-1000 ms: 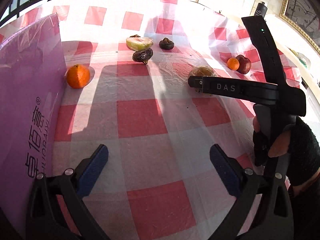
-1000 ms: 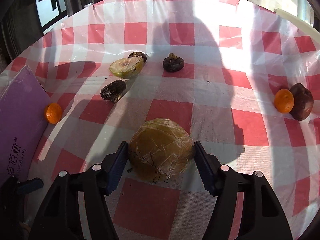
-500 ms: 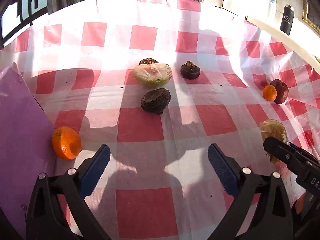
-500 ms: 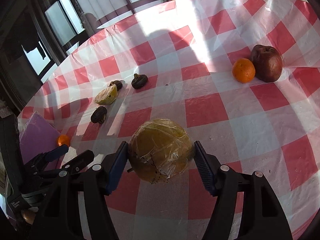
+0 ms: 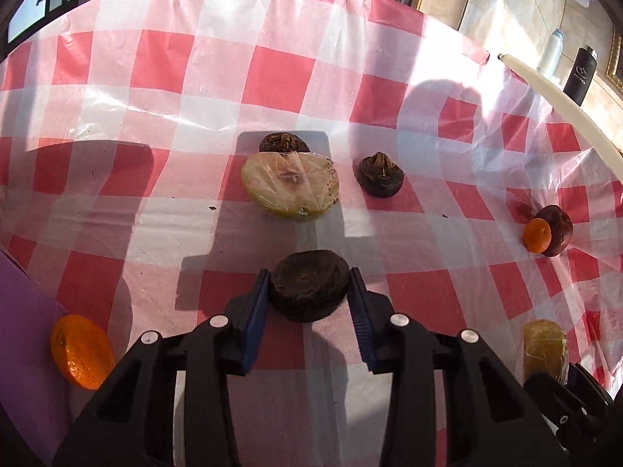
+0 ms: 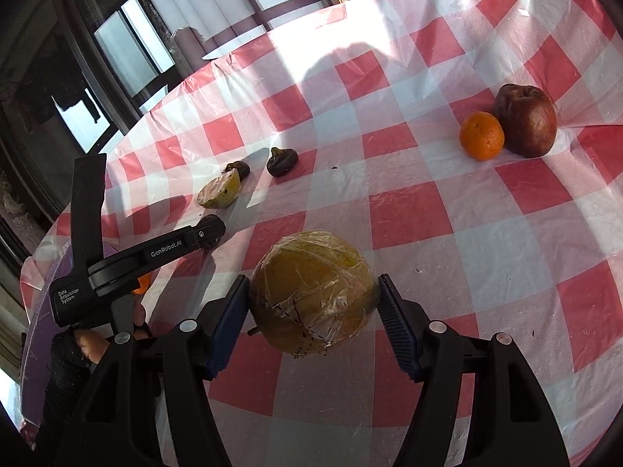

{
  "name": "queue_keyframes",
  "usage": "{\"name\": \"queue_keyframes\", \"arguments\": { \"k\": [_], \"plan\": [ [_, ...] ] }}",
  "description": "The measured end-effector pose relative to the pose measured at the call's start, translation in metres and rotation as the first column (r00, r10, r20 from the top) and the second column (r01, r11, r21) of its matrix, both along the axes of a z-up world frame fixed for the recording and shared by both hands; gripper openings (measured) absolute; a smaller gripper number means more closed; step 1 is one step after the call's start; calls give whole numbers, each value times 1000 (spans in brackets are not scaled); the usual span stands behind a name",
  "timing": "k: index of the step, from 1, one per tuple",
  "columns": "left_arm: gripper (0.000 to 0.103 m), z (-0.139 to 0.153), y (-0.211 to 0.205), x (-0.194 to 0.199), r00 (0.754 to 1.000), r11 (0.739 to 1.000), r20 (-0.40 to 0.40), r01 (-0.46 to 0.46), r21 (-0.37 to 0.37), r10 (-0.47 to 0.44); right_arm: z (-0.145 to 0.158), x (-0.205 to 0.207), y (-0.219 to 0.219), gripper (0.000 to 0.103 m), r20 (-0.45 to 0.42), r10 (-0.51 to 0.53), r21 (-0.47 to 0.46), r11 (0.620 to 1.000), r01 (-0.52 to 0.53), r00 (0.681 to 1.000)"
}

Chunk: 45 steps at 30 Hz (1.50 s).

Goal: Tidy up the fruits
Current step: 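Grasp the dark brown date with the left gripper while the right holds the yellow fruit, then carry the date and the yellow fruit in both grippers over the box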

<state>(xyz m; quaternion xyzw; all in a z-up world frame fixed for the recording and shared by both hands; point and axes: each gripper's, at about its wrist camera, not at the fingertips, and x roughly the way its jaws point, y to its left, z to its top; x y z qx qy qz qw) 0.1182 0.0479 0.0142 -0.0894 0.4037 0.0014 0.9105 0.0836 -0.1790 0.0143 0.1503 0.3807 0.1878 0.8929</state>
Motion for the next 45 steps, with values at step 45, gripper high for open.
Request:
{"name": "queue_keyframes", "arguments": {
  "k": [45],
  "plan": [
    [39, 85, 18, -229, 920, 993, 391, 18, -115, 28, 31, -81, 48, 65, 127, -12, 100, 995, -1, 992]
  ]
}}
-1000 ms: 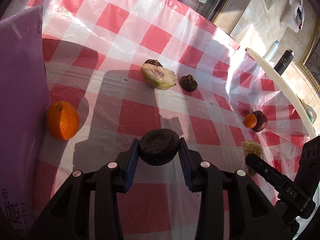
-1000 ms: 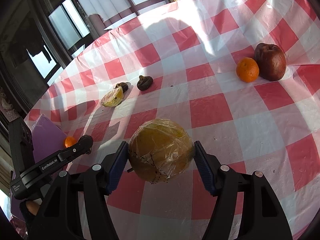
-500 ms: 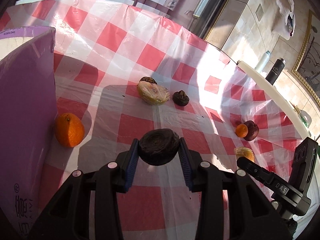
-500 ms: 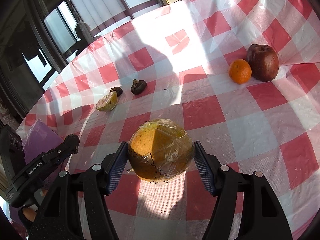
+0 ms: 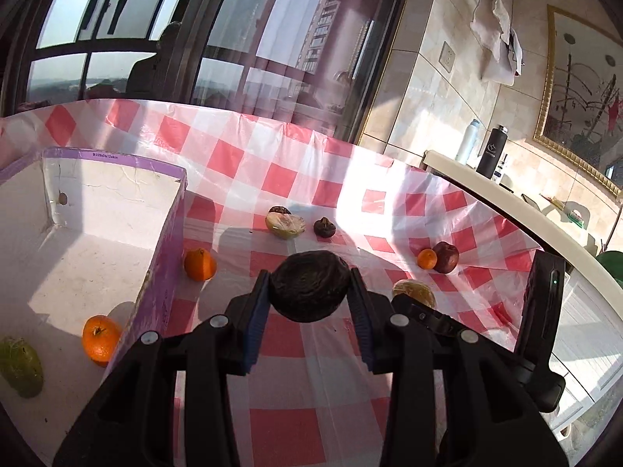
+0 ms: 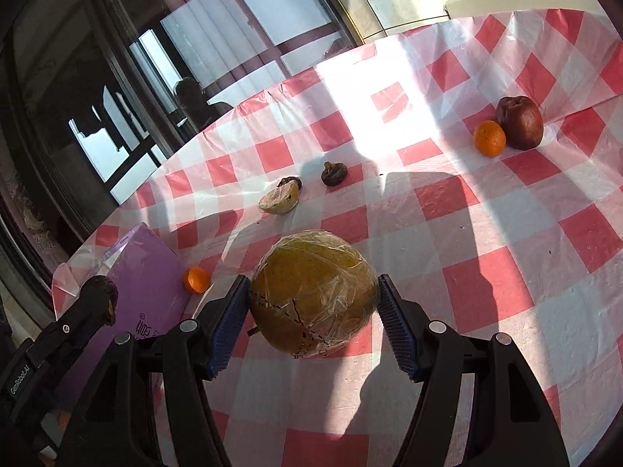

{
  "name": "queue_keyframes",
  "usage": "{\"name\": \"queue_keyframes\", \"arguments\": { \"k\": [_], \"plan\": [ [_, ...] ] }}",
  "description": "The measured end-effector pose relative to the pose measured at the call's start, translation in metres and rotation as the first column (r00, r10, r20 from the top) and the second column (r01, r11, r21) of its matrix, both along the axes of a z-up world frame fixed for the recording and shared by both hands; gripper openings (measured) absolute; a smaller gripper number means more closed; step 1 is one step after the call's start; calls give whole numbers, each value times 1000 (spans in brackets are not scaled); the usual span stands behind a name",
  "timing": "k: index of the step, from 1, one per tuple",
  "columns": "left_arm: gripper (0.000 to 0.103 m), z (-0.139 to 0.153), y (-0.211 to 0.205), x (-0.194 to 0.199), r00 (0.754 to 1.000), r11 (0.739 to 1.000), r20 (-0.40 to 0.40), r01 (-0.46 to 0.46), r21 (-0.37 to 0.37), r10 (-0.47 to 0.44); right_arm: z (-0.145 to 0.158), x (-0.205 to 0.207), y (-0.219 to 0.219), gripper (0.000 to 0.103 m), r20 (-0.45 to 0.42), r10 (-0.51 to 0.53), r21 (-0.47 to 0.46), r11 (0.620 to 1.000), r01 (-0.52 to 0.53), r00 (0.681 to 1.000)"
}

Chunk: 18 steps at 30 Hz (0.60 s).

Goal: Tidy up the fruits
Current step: 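Carry the date and the yellow fruit in both grippers over the box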

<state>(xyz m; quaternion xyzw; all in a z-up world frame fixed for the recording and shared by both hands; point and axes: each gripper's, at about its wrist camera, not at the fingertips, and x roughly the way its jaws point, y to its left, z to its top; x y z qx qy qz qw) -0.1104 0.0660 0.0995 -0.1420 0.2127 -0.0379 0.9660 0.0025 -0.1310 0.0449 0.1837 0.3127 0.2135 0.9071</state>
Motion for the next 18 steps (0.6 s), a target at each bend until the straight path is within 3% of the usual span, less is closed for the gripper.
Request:
{"name": "queue_keyframes", "arguments": {
  "k": [7, 18],
  "plan": [
    [39, 41, 27, -42, 995, 998, 78, -65, 3, 65, 44, -31, 69, 65, 111, 169, -44, 985, -165, 979],
    [39, 54, 118, -86, 962, 961, 41, -272, 56, 270, 89, -71, 167, 65, 200, 381, -90, 925, -370, 903]
  ]
}}
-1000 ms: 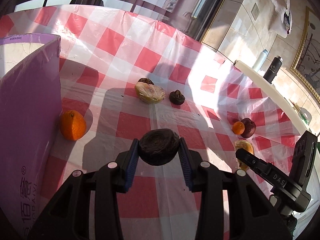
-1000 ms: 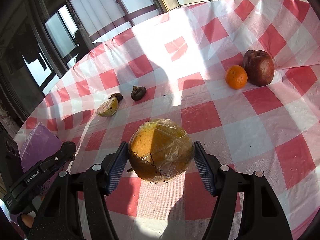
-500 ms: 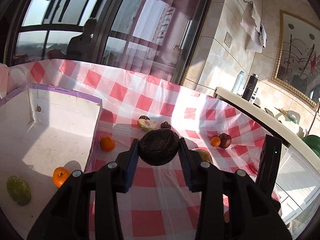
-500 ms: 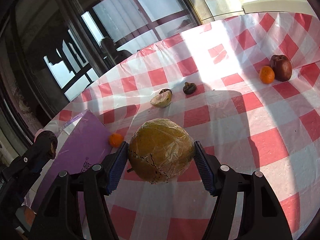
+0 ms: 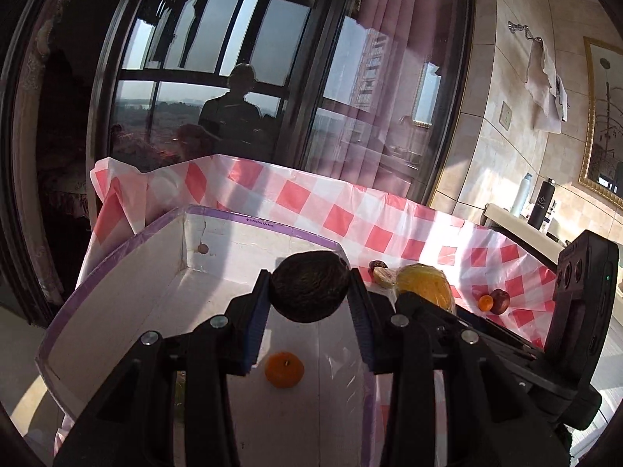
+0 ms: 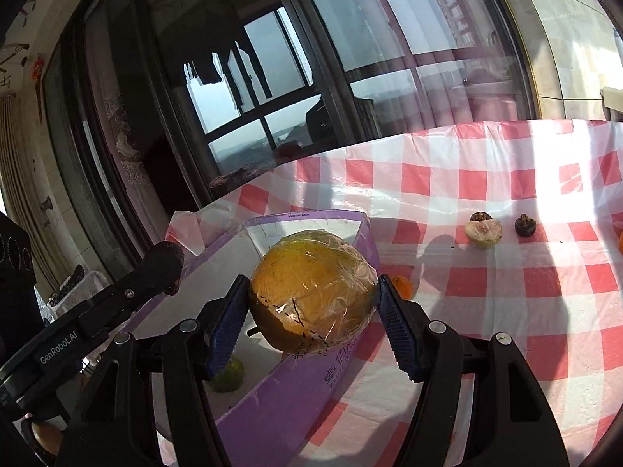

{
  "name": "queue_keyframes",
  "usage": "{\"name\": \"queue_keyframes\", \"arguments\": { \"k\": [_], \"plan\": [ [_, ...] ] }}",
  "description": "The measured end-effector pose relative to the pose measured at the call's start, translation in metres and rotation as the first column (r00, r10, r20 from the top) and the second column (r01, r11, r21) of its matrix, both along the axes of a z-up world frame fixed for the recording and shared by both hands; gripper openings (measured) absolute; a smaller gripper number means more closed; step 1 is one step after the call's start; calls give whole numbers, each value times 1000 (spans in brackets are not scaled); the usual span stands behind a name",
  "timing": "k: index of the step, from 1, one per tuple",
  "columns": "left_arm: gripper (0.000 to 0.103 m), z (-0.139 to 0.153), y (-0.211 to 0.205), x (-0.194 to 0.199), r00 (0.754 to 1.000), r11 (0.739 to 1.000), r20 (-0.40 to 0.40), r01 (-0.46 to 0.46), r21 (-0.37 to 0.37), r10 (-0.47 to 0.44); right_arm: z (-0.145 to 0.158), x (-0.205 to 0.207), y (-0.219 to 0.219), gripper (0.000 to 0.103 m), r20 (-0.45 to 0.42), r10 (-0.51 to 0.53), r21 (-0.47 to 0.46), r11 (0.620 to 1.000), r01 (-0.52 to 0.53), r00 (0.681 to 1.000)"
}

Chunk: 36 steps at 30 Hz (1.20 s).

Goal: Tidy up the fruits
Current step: 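Carry the date and the yellow fruit in both grippers over the box, then lower both fruits into the box and open both grippers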

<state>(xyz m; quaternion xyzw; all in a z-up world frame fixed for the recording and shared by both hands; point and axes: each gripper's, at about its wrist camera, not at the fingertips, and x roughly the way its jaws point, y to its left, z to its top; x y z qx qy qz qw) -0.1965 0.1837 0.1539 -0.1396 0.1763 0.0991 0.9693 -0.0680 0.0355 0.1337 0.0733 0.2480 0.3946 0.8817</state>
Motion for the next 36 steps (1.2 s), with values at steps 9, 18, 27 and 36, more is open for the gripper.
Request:
{"name": "queue_keyframes", "arguments": {
  "k": [9, 18, 27, 36],
  "plan": [
    [40, -31, 64, -7, 977, 993, -181, -111, 40, 116, -8, -23, 86, 65, -2, 175, -210, 962, -172, 984],
    [40, -61, 86, 8, 912, 981, -372, -122, 150, 171, -40, -22, 129, 65, -40, 192, -513, 838, -184, 981],
    [40, -74, 80, 20, 873, 987, -476, -35, 158, 107, -56, -18, 145, 65, -76, 221, -719, 664, -207, 972],
    [41, -76, 77, 25, 848, 989, -523, -8, 150, 86, -62, -11, 147, 67, -122, 233, -767, 595, -241, 965]
  ]
}}
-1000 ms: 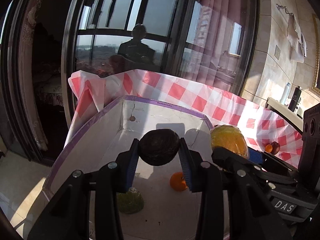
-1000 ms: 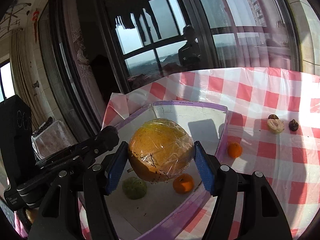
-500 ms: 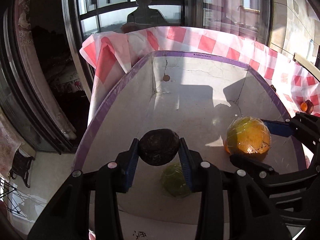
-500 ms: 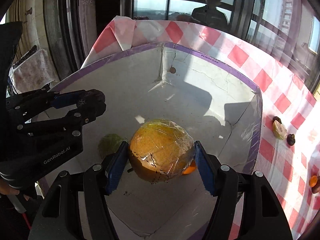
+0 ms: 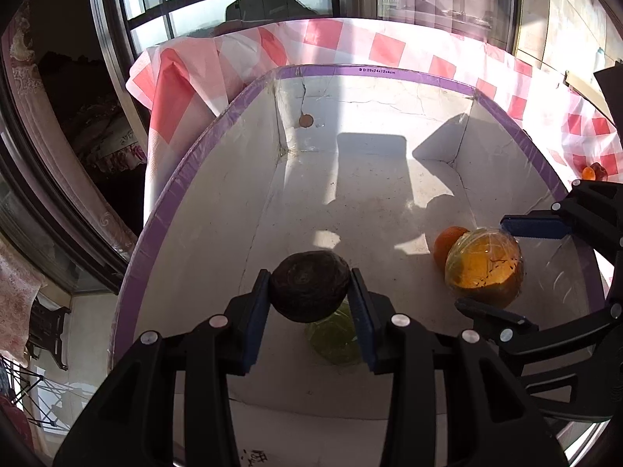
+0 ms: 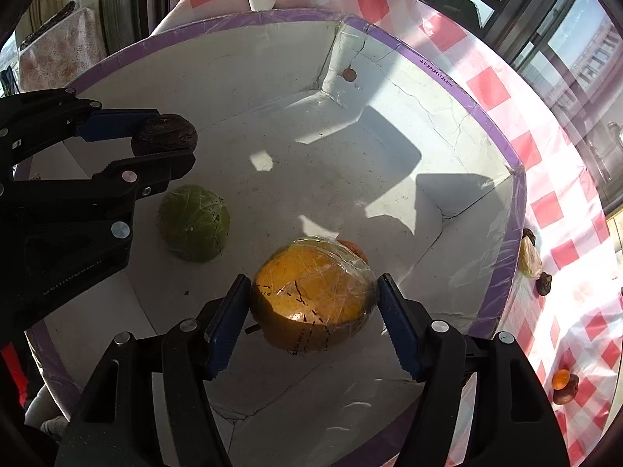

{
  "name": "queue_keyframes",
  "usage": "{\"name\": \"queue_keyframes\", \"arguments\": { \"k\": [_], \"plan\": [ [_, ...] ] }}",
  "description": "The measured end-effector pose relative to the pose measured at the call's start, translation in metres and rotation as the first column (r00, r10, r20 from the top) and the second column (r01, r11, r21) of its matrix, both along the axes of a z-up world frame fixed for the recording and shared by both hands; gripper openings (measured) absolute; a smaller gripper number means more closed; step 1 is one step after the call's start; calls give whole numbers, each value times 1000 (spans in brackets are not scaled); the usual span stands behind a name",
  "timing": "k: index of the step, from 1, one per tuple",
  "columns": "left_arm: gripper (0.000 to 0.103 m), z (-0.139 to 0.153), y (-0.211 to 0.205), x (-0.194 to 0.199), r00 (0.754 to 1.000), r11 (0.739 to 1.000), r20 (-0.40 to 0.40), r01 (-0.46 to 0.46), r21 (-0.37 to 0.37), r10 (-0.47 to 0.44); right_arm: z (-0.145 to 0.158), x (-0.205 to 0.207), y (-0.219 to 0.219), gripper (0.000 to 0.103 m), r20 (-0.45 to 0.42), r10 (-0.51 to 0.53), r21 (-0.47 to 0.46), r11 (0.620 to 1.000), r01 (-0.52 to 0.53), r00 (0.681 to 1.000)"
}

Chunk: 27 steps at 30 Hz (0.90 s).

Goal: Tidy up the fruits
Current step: 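Lower both fruits into the box and open both grippers, then lift both grippers out of the box toward the table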

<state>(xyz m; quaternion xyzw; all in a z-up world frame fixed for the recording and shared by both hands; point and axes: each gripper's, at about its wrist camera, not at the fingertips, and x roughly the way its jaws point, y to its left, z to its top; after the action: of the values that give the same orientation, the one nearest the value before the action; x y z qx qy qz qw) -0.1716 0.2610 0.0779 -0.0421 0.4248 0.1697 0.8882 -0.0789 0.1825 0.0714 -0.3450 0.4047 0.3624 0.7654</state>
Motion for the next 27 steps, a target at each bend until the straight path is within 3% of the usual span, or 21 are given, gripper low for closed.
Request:
{"name": "queue_keyframes", "arguments": {
  "k": [2, 4, 7, 13, 16, 19, 21, 24, 27],
  "plan": [
    [48, 1, 0, 0, 1000, 1000, 3, -8, -4, 8, 1, 0, -1, 68, -8, -3, 18, 1000, 3, 1000],
    [68, 4, -1, -2, 1000, 1000, 14, -19, 1, 19, 2, -1, -1, 69, -13, 1, 35, 999, 0, 1000],
    [88, 10, -4, -4, 999, 999, 31, -29, 26, 28, 6, 0, -4, 75, -35, 3, 80, 997, 0, 999],
    [97, 15, -3, -10, 996, 995, 41, -80, 54, 78, 16, -10, -14, 83, 34, -8, 186, 983, 2, 999],
    [97, 20, -3, -14, 990, 983, 44, -137, 118, 133, 25, -18, -28, 86, 89, -35, 295, 956, 7, 995],
    [97, 38, -13, -22, 978, 957, 111, -197, 211, 177, 43, -20, -57, 87, 132, -123, 462, 886, 49, 984],
    [99, 59, -26, -29, 963, 951, 212, -214, 222, 167, 56, -20, -88, 88, 132, -202, 601, 795, 84, 970],
    [101, 90, -56, -44, 906, 958, 411, -199, 209, 99, 62, -11, -144, 88, 78, -334, 756, 634, 163, 939],
    [101, 105, -94, -50, 840, 988, 542, -51, 147, -37, 48, 12, -198, 88, -9, -479, 782, 544, 305, 878]
  ]
}}
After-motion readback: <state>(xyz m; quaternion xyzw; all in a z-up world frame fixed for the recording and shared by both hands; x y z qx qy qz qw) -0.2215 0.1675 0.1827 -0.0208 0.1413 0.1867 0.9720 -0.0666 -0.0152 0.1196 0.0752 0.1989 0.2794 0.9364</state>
